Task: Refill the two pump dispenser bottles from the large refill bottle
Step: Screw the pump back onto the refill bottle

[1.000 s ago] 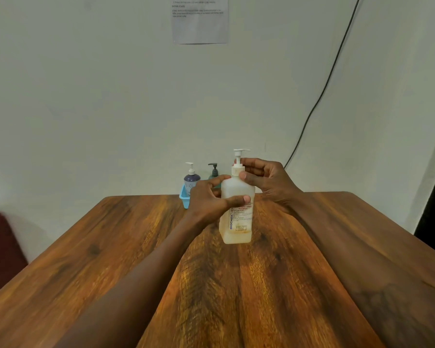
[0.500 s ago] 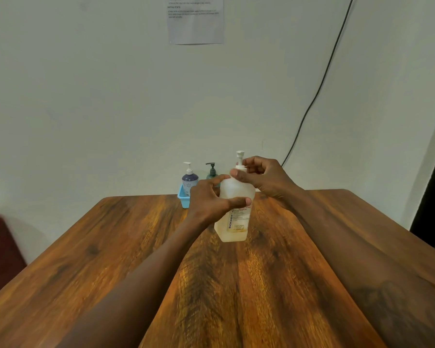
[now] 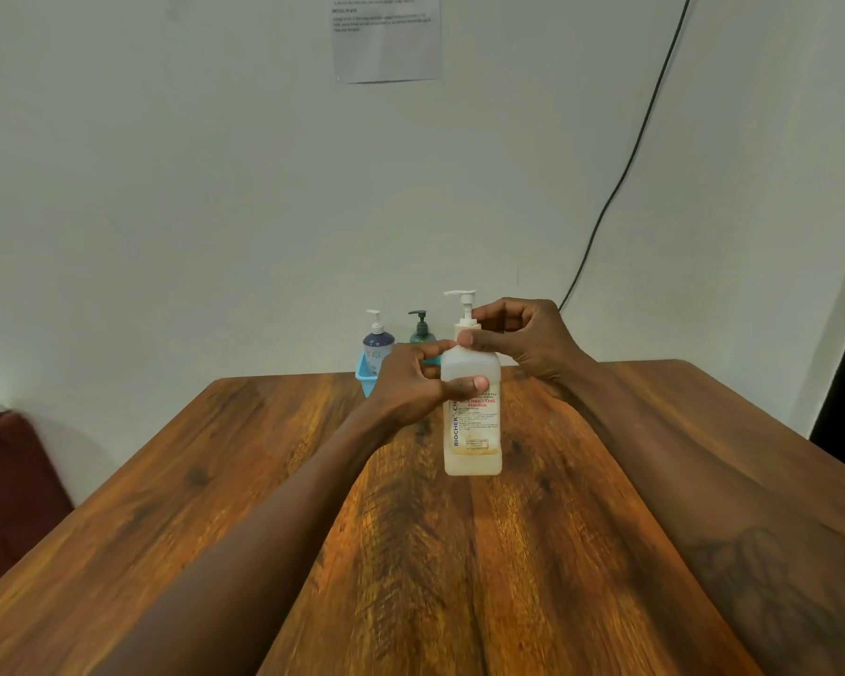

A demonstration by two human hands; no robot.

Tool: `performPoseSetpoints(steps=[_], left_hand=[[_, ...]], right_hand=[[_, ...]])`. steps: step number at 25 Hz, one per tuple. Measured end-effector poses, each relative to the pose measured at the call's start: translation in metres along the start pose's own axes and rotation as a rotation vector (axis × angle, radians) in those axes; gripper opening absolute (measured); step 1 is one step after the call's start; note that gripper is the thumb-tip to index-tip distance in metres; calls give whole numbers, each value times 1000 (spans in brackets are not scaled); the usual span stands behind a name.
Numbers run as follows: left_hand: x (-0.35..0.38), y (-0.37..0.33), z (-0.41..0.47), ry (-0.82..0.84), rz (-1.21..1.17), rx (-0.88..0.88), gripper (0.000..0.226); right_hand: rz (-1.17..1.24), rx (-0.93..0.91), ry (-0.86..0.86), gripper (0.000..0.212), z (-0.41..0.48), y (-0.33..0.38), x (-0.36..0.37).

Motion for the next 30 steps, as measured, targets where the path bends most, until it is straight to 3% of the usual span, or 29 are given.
performPoseSetpoints(steps=[3,9,11,13,15,17,20,23,25,27,30], left_hand=[[2,-4,0,-23,136,42,60],[0,1,5,-131,123,38,81],[-1,-6,7,-122,141,68,69],[-3,-15,7,-123,156,113,65],[-4,-19,7,-139,179,131,67],[-4,-18,10,-148,218,135,72],[2,-11,14,-162,228,120,84],[4,-8,17,-172,240,115,84],[0,-5,18,-167,186,97,78],[0,1,19,-154,150,84,76],[8,-2,14,-179,156,112,72]], right_hand=[[-55,93,-3,50,0,-7,-1],[-313,149,-68,59,5,-4,5],[-162,160,24,52,5,-4,12],[154,173,139,35,3,-6,20],[254,139,143,30,0,-4,15],[57,96,-17,34,-1,-2,-1],[-173,172,-218,56,-3,-4,-16],[-224,185,-97,65,6,-8,-7],[-84,187,107,49,4,-7,7],[-68,168,199,38,2,-8,10],[-209,126,-13,41,3,-10,-10]])
Point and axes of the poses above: each hand's wrist, its own z-axis towards the middle knuckle, its own x-axis out of the palm, y = z × x, the point moved 10 cm from there along z, towards the middle knuckle, and after that the axes turned 15 degrees about -z, right-handed, at the moved point
